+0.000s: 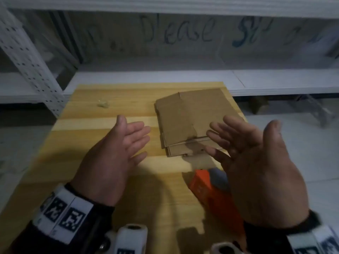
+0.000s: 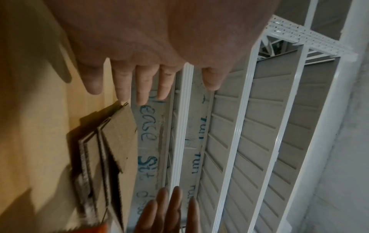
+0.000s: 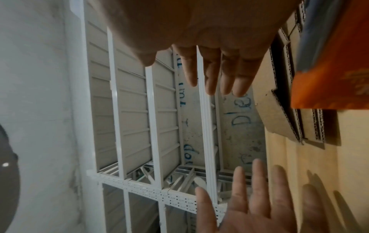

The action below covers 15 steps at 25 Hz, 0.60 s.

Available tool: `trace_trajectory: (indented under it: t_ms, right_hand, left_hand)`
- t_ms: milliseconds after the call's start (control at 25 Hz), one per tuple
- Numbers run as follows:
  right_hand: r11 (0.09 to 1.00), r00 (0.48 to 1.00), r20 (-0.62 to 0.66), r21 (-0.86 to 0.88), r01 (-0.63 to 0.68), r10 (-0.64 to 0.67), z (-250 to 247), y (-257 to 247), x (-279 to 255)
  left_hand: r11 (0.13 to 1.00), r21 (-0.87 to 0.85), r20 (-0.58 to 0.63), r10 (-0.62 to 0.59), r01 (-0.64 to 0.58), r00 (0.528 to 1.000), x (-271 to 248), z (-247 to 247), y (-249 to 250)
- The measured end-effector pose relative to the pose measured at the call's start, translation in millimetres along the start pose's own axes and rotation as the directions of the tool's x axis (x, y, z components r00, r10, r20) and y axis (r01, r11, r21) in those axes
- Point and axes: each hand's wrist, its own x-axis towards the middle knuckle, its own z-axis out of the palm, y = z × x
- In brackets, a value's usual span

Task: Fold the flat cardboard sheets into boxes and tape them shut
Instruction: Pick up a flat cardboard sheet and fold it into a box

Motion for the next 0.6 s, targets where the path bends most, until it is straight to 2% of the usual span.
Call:
trace_trajectory:
  t_ms: [80,200,400,480,600]
  right_hand:
    - [1.000,1.000,0.009,-0.021,0.005,-0.005,-1,-1,-6]
    - [0.999,1.000,0.018,-0.049,0.008,-0.007,5,-9,-15]
    - [1.000,0.999,-0.032,-0.010,-0.017,0.017,-3,-16,-44]
    - [0.999,0.995,-0.088,0.002,-0.039,0.039,-17,-17,-57]
    - [0.995,0.992,-0.103,0.076,-0.069,0.077,-34,-23,-71]
  left_hand:
    - [0.998,0.017,0.012,-0.066,0.066,0.998,-4,-3,-5]
    - [0.995,0.019,0.020,-0.103,0.103,0.994,-13,-12,-3]
    - [0.997,-0.024,-0.048,-0.078,0.077,0.996,-29,-14,-11]
    - [0.997,-0.002,-0.062,-0.073,0.073,0.995,-35,-7,-16]
    - [0.998,0.043,-0.097,-0.048,0.053,0.994,-37,8,-19]
